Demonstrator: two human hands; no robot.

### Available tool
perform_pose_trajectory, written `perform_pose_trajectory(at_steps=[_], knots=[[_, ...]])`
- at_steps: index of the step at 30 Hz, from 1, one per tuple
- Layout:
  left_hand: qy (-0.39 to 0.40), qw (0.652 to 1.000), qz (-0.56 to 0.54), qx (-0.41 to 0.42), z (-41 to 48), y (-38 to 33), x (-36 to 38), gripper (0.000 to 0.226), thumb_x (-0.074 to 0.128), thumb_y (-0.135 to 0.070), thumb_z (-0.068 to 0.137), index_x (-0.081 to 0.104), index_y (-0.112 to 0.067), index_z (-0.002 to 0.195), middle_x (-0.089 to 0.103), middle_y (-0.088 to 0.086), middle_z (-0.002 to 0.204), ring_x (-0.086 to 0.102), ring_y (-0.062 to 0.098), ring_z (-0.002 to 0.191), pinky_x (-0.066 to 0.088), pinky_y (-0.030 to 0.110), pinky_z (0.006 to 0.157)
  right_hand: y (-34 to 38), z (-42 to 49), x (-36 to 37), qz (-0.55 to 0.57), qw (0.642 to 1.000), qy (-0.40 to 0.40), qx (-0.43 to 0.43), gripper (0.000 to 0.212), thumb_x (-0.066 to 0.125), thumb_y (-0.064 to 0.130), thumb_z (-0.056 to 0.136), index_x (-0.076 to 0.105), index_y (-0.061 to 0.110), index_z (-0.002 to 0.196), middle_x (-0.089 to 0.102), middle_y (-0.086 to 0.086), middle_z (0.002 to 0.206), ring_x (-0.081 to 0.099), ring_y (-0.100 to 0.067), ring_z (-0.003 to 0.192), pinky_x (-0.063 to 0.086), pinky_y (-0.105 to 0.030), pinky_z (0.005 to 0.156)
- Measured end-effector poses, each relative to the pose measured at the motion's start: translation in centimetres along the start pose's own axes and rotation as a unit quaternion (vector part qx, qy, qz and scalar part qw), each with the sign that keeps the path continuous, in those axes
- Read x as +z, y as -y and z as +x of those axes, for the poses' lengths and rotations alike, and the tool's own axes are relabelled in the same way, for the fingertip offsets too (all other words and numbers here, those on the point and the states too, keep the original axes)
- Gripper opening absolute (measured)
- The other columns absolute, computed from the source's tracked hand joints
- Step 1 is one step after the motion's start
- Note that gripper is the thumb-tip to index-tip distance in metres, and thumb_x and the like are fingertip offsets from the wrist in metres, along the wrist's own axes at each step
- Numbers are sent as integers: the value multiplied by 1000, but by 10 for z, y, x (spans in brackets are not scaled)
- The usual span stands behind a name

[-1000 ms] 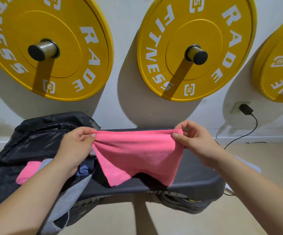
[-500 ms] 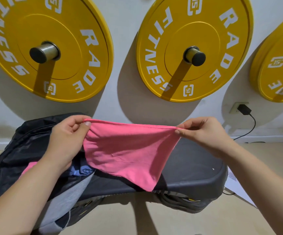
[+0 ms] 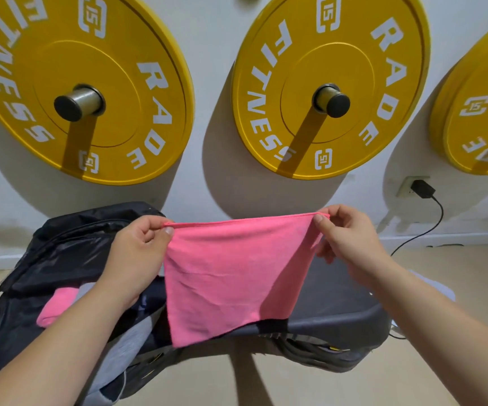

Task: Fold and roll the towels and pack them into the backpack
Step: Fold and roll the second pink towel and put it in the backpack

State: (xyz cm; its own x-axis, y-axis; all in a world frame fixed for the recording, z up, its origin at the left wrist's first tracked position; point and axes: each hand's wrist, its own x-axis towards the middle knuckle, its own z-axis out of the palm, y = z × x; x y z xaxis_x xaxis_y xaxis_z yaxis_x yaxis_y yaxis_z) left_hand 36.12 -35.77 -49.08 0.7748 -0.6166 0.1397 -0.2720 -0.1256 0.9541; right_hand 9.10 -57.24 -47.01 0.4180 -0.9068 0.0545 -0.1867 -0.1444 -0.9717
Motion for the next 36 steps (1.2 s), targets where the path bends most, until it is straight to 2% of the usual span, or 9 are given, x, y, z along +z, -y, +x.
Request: perform_pose_trajectory(at_steps=[3,10,13,16,19,21,25,30,36], knots=[[-31,999,19,-3,12,-1,11,13,62,-9,98,72,-16,102,76,9,93,65,16,76,50,26,68,2,8,16,79,996,-23,18,10,59,11,101,64,4,96,69,-14,72,73,-29,63,60,-39,58],[-26,999,10,-18,55,-25,25,13,60,-8,100,71,-16,99,73,8,84,70,23,84,56,33,71,13,59,16,38,992,-101,-57,8,71,20,92,74,19,84,76,-13,85,73,-32,85,62,-52,83],[-20,1000,9,-2,52,-33,28,14,60,-6,99,71,-13,99,74,5,83,70,16,81,56,29,73,14,60,8,6,989,-114,-97,7,69,19,93,73,18,87,74,-9,82,72,-30,83,62,-44,78],[-8,999,30,-10,41,-16,28,13,62,-6,97,74,-12,98,75,9,83,67,18,75,54,32,76,-3,47,2,-70,985,-100,-125,10,67,14,92,70,17,83,68,0,72,58,-9,64,49,-28,64],[46,995,62,-58,19,18,26,14,64,-3,95,75,-11,93,75,12,78,64,17,69,52,33,73,-33,31,-4,-135,989,-18,-65,10,73,18,83,69,17,74,66,1,63,53,-6,58,44,-29,61],[110,983,110,-103,4,48,23,16,64,-2,94,75,-13,88,75,11,73,62,17,64,49,31,69,-56,19,-10,-196,975,102,-11,12,76,15,80,69,16,70,68,-2,64,55,-8,61,47,-31,66],[254,930,177,-200,-19,86,14,13,61,2,92,72,-3,87,76,19,78,60,20,64,47,31,64,-94,-5,-14,-399,860,318,23,1,72,19,84,71,18,84,74,2,83,66,-15,78,54,-32,81],[310,892,202,-261,-27,90,13,13,57,-2,97,69,0,100,77,22,87,71,19,70,60,27,66,-98,-14,-8,-465,797,379,67,5,62,20,86,67,22,84,69,4,85,60,-16,79,50,-27,75],[251,912,217,-242,-11,97,20,15,52,-10,102,67,-9,101,75,17,75,70,22,68,57,30,57,-104,3,-2,-286,922,231,121,11,66,14,94,67,4,94,69,-8,77,63,-18,68,58,-35,66]])
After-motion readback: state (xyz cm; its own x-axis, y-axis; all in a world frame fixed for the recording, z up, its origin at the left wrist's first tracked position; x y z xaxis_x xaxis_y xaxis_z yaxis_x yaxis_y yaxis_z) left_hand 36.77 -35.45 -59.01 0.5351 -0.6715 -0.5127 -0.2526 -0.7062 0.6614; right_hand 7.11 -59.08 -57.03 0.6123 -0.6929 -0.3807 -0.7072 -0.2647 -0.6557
